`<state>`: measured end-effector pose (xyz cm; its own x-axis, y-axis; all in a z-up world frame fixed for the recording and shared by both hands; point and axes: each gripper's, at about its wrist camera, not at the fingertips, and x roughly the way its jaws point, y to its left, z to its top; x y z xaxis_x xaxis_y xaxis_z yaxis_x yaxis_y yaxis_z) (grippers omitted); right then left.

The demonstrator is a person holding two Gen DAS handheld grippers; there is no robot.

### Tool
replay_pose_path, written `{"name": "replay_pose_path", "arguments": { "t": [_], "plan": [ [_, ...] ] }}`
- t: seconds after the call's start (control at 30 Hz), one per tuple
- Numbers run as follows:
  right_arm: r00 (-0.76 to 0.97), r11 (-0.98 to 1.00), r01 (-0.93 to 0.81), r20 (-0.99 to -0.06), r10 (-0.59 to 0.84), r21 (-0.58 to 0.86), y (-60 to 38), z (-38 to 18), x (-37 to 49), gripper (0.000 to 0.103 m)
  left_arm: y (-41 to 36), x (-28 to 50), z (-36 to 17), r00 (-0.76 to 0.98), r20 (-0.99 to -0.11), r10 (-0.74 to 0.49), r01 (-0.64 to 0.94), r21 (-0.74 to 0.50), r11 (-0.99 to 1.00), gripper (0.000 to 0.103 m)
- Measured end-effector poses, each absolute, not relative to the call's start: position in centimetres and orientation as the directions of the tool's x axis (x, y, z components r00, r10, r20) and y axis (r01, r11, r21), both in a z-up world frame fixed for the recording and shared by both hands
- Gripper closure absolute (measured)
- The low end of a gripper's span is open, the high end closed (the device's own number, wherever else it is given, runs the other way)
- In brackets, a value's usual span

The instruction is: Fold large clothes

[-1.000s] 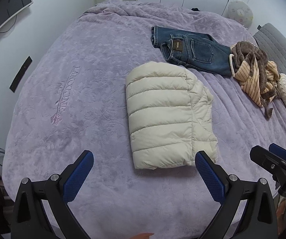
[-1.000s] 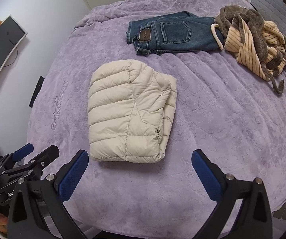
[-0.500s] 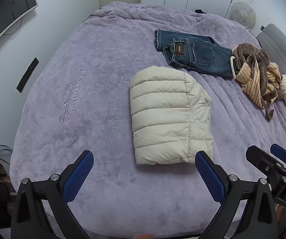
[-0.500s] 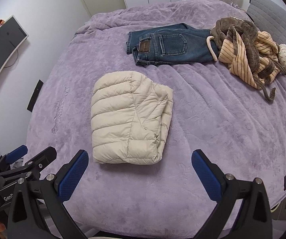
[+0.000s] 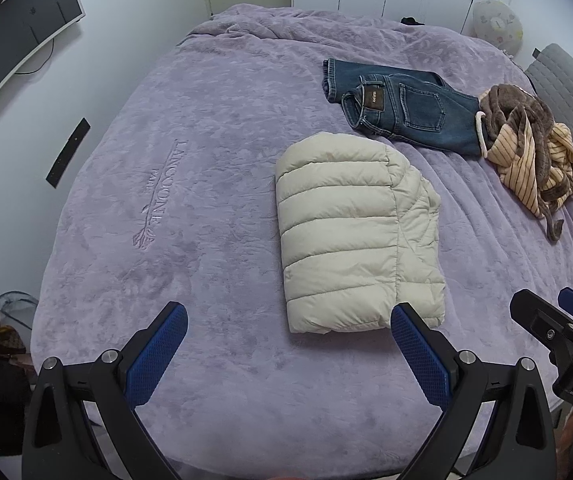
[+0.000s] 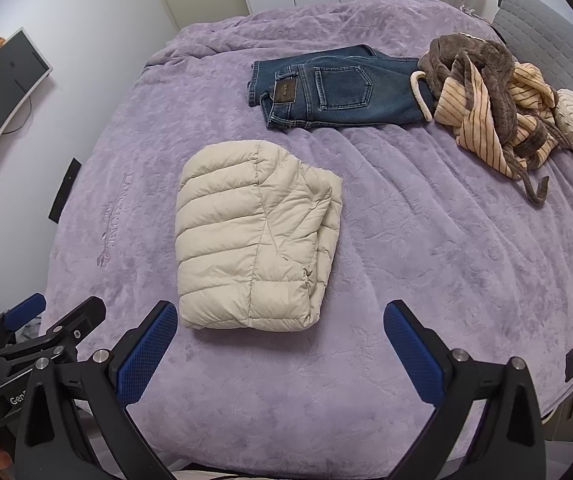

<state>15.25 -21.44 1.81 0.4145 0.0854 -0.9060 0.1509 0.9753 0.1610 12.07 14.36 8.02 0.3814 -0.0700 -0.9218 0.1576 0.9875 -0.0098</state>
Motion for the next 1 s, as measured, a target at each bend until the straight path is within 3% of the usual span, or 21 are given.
{"name": "replay_pose_path", "arguments": {
  "t": [1.0],
  "plan": [
    [0.391, 0.974, 0.164, -0.917, 0.083, 0.158, -21.4, 0.9, 16.0, 0.0, 14.2, 12.9, 7.0, 0.361, -0.931, -0.06, 0.157, -0.003, 0.988, 0.001]
  ]
}}
